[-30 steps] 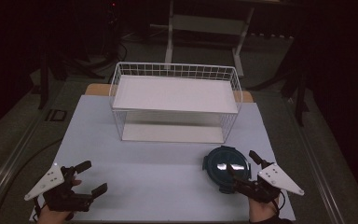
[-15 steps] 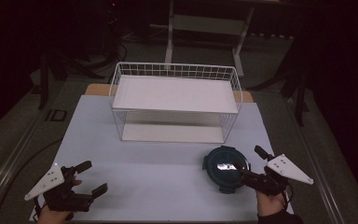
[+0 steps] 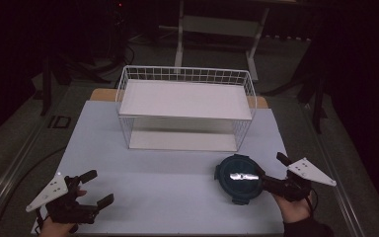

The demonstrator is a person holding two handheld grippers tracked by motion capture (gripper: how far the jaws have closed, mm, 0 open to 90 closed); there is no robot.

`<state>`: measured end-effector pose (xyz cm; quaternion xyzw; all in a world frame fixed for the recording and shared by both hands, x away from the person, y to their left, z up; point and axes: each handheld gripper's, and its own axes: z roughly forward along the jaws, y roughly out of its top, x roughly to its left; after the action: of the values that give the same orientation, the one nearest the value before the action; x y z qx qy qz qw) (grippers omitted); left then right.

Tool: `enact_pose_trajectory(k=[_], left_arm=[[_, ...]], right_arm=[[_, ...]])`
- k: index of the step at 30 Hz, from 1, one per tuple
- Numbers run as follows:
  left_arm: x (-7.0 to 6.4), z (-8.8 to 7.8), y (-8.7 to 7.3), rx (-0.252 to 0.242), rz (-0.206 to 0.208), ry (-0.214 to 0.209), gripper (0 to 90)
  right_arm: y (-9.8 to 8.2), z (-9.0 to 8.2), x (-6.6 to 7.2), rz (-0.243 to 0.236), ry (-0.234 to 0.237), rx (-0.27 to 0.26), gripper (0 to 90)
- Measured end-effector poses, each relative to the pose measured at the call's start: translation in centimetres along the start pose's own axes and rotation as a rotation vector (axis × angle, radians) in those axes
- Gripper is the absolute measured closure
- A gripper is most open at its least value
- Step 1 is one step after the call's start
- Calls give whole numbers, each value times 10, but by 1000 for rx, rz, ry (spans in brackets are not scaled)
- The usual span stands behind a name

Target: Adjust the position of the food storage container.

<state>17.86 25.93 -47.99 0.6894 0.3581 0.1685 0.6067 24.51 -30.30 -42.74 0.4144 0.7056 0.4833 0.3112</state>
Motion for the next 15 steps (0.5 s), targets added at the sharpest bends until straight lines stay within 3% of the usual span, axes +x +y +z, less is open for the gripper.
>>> enact_pose_trajectory(k=[1,2,3,11,15], left_arm=[[0,0,0,2,2,1,3],[0,0,0,2,3,1,3],[0,0,0,2,3,0,3],[0,0,0,4,2,1,3],[0,1,0,7,4,0,3]], right_arm=[[-3,1,-3,1,-4,25,158],[-8,2,-9,28,-8,47,236],[-8,2,-9,28,-8,47,236],[-31,2,-24,20,-55,160,636],[-40,3,-28,22,-70,207,748]])
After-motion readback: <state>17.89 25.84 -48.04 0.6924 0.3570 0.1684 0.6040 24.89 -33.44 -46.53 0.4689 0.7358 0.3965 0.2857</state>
